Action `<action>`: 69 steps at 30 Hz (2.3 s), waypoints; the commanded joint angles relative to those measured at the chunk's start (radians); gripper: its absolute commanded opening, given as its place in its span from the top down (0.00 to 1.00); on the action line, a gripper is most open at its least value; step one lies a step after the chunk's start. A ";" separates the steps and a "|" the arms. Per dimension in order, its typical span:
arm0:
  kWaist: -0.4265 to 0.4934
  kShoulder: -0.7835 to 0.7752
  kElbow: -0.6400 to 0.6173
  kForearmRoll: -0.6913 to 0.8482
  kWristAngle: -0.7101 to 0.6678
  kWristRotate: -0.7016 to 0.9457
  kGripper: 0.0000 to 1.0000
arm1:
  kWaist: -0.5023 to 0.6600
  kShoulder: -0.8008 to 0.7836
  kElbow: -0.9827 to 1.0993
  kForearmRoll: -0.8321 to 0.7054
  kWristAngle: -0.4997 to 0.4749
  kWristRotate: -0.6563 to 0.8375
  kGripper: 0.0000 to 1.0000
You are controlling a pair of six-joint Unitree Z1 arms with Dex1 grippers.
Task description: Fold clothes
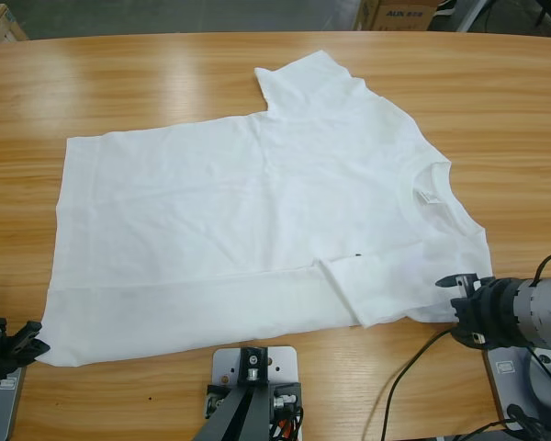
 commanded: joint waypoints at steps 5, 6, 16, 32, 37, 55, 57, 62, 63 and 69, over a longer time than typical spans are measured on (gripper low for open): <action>0.009 -0.015 0.019 -0.007 -0.012 0.009 1.00 | 0.011 0.038 0.052 -0.064 0.005 -0.030 0.81; 0.009 -0.017 0.019 -0.006 -0.012 0.009 1.00 | 0.011 0.040 0.052 -0.065 0.005 -0.030 0.81; 0.009 -0.022 0.019 -0.006 -0.012 0.012 1.00 | 0.011 0.044 0.046 -0.049 0.053 -0.061 1.00; 0.032 -0.016 -0.114 0.232 -0.075 0.094 1.00 | 0.023 -0.006 -0.075 0.214 0.138 -0.043 1.00; 0.035 0.007 -0.114 0.233 -0.078 0.103 1.00 | 0.023 -0.010 -0.080 0.225 0.147 -0.042 1.00; 0.036 -0.044 -0.189 0.279 -0.122 0.117 0.63 | 0.023 -0.059 -0.187 0.343 0.100 -0.070 0.00; 0.036 -0.066 -0.230 0.333 -0.113 0.118 0.57 | 0.023 -0.079 -0.267 0.445 0.067 -0.125 0.00; 0.097 -0.085 -0.300 0.335 -0.047 0.220 0.12 | 0.023 -0.147 -0.321 0.421 -0.099 -0.380 0.04; 0.128 -0.092 -0.299 0.315 -0.024 0.261 0.07 | 0.012 -0.175 -0.318 0.381 -0.148 -0.480 0.04; 0.389 -0.083 -0.292 0.045 -0.030 0.762 0.05 | -0.384 -0.254 -0.292 0.087 -0.074 -1.337 0.10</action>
